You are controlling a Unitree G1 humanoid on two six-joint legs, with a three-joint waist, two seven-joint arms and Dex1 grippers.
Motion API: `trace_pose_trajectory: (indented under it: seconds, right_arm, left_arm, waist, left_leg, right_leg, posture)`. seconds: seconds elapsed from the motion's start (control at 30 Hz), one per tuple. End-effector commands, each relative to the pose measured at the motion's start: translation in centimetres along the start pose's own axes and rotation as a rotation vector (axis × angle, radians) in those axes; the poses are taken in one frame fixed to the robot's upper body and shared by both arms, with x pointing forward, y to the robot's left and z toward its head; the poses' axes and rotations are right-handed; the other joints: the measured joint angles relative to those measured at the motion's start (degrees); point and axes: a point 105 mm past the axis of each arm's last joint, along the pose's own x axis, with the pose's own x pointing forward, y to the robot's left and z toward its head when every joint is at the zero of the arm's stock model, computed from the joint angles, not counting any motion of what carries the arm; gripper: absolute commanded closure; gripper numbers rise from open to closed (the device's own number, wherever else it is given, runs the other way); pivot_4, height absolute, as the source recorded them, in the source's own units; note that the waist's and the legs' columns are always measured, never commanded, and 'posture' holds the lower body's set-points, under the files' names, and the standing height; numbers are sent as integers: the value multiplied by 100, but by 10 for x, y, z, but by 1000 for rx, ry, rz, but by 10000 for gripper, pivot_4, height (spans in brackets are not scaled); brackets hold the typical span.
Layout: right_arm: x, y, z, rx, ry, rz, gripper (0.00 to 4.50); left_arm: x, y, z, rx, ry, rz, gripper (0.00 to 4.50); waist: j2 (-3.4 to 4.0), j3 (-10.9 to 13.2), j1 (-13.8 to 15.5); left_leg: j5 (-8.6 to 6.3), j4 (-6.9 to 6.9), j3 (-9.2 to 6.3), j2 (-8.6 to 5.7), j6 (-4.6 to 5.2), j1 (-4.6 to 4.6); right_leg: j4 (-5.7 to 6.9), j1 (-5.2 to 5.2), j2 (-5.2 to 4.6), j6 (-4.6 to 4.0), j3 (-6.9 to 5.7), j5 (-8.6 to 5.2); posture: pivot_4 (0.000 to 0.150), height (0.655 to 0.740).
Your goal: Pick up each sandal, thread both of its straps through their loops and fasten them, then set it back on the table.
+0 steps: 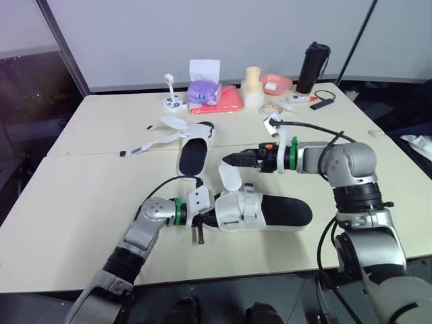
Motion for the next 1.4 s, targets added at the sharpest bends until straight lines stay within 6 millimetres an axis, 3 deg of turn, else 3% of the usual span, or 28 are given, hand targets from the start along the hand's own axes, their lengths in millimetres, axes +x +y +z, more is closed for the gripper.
trace_pose_trajectory:
  seconds: [0.03, 0.4, 0.63, 0.87, 1.1, 1.4]
  right_arm:
    - [3, 12, -2, -33, 11, 46, 455]
    - [13, 35, -7, -53, 37, 156, 455]
    - [29, 44, -8, -70, 63, 219, 455]
    - [44, 38, -11, -117, 115, 221, 455]
    - [48, 12, -22, -143, 203, 188, 455]
    - [61, 14, -20, -119, 228, 257, 455]
  left_arm:
    - [5, -21, -36, -92, 118, -54, 45000]
    - [5, -23, -36, -93, 120, -55, 45000]
    - [6, -23, -36, -94, 118, -51, 45000]
    - [6, -22, -36, -96, 117, -39, 45000]
    - [6, -24, -37, -102, 113, -28, 45000]
    - [7, -23, -36, -103, 108, -19, 45000]
  waist:
    - [0, 0, -9]
    - [0, 0, -7]
    - [0, 0, -13]
    - [0, 0, -11]
    - [0, -2, -17]
    - [5, -10, -22]
  left_leg:
    - [0, -2, 0, 0, 0, 0]
    - [0, -11, 0, 1, 0, 0]
    - [0, -14, 0, 1, 0, 0]
    - [0, -16, -1, 0, 0, 1]
    - [-1, -25, 2, 0, -1, 44]
    - [-1, -29, 0, 0, -2, 47]
  right_leg:
    - [0, -1, 0, 0, 1, 0]
    - [-8, -3, 0, 0, 1, 0]
    - [-14, -2, 0, 0, 0, 0]
    - [-21, -2, 0, 1, -2, 1]
    - [-29, 19, 0, 1, -3, 0]
    - [-35, 21, 0, 0, -3, 1]
  posture:
    - [1500, 7400]
    - [1500, 7400]
    - [1500, 7400]
    - [1500, 7400]
    - [1500, 7400]
    - [1500, 7400]
